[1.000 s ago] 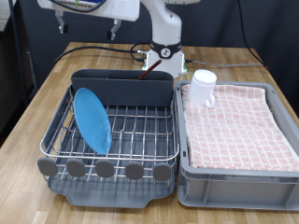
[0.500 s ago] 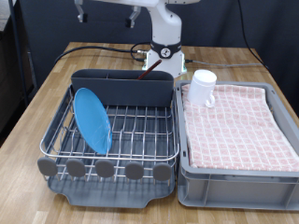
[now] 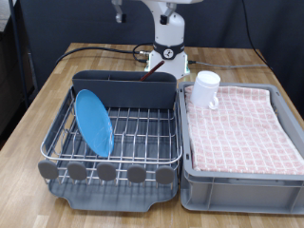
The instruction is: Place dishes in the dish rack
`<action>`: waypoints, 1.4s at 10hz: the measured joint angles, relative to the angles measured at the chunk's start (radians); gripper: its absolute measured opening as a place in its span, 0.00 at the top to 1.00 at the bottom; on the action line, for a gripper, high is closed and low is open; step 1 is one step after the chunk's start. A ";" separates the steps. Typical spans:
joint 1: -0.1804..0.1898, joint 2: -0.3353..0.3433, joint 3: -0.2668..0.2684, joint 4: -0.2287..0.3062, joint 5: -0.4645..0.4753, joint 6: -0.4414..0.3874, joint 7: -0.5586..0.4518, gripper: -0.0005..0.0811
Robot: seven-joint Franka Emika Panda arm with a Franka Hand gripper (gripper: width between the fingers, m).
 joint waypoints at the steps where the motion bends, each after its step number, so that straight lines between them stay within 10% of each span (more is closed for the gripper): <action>1: 0.009 -0.019 0.019 -0.024 0.005 -0.001 0.019 0.01; 14: 0.121 -0.034 0.199 -0.017 0.117 -0.169 0.285 0.01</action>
